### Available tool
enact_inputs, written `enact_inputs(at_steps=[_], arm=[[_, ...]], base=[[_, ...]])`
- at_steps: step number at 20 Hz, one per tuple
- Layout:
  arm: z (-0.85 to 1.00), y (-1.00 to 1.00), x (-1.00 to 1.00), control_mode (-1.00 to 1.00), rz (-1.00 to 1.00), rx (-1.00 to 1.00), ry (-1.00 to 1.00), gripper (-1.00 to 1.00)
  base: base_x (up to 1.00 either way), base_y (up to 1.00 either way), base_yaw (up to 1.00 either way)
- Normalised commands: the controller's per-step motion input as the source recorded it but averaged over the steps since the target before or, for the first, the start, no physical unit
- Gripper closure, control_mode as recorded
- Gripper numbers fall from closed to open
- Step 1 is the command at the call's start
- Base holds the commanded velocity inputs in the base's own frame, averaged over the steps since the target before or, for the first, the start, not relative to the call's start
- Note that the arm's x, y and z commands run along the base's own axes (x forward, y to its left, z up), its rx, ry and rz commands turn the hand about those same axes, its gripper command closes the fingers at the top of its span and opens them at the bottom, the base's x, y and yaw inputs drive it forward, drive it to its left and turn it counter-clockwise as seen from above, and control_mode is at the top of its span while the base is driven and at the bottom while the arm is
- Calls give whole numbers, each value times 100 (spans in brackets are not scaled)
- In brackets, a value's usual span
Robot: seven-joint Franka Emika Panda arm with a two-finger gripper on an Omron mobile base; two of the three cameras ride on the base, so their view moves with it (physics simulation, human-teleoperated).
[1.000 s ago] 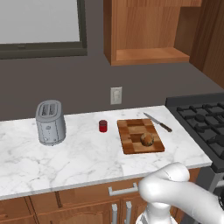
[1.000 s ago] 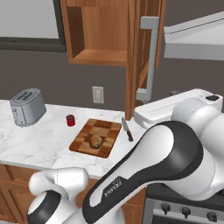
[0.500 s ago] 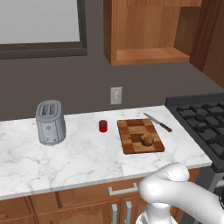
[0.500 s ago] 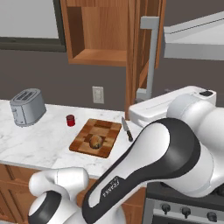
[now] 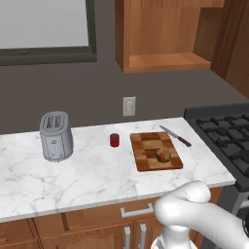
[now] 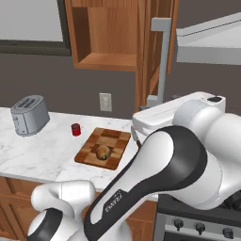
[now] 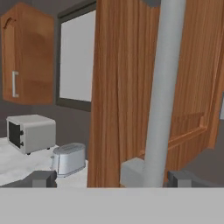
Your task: Pick the bread, place it on the cutting board, pick the jam, place it on the counter, and close the cabinet.
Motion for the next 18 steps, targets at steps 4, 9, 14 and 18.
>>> enact_inputs(at_steps=[4,9,14,18], arm=[[-2,1,9,-100,0,0,0,-100],[-2,0,17,-100,0,0,0,-100],[-1,1,17,-100,0,0,0,-100],[0,0,18,-100,0,2,0,-100]], base=[[0,0,0],[0,0,0],[0,0,0],[0,0,0]])
